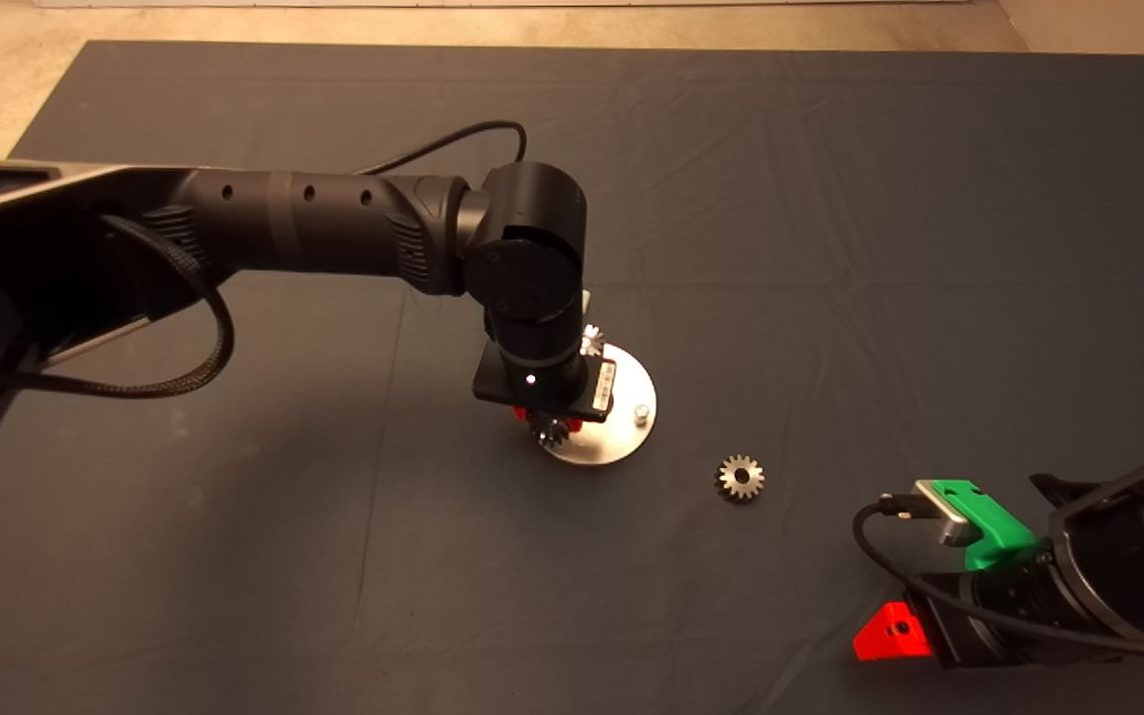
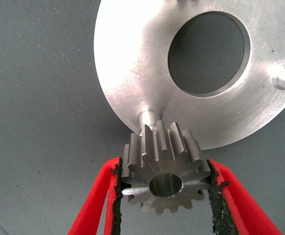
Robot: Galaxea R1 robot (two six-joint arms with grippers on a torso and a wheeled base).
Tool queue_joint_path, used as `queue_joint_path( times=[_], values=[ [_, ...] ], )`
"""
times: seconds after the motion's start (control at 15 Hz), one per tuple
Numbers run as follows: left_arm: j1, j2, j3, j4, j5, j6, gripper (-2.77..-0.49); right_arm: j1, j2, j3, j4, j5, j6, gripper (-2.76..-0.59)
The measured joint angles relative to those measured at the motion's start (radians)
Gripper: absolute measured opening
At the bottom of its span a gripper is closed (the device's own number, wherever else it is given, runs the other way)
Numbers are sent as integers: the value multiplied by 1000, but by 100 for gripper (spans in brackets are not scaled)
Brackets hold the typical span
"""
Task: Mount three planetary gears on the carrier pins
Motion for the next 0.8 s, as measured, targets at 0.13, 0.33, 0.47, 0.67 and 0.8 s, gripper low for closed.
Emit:
queue_joint_path(
  times=[0.13,0.33,0.47,0.67,0.8],
  values=[
    [0,0,0,0,0,0,-230,0,0,0,0,0,0,-60],
    [0,0,-11,1,0,6,-230,0,0,0,0,0,0,-60],
    [0,0,-21,1,0,9,-230,0,0,0,0,0,0,-60],
    [0,0,-32,2,0,21,-230,0,0,0,0,0,0,-60],
    [0,0,-37,4,0,31,-230,0,0,0,0,0,0,-60]
  ],
)
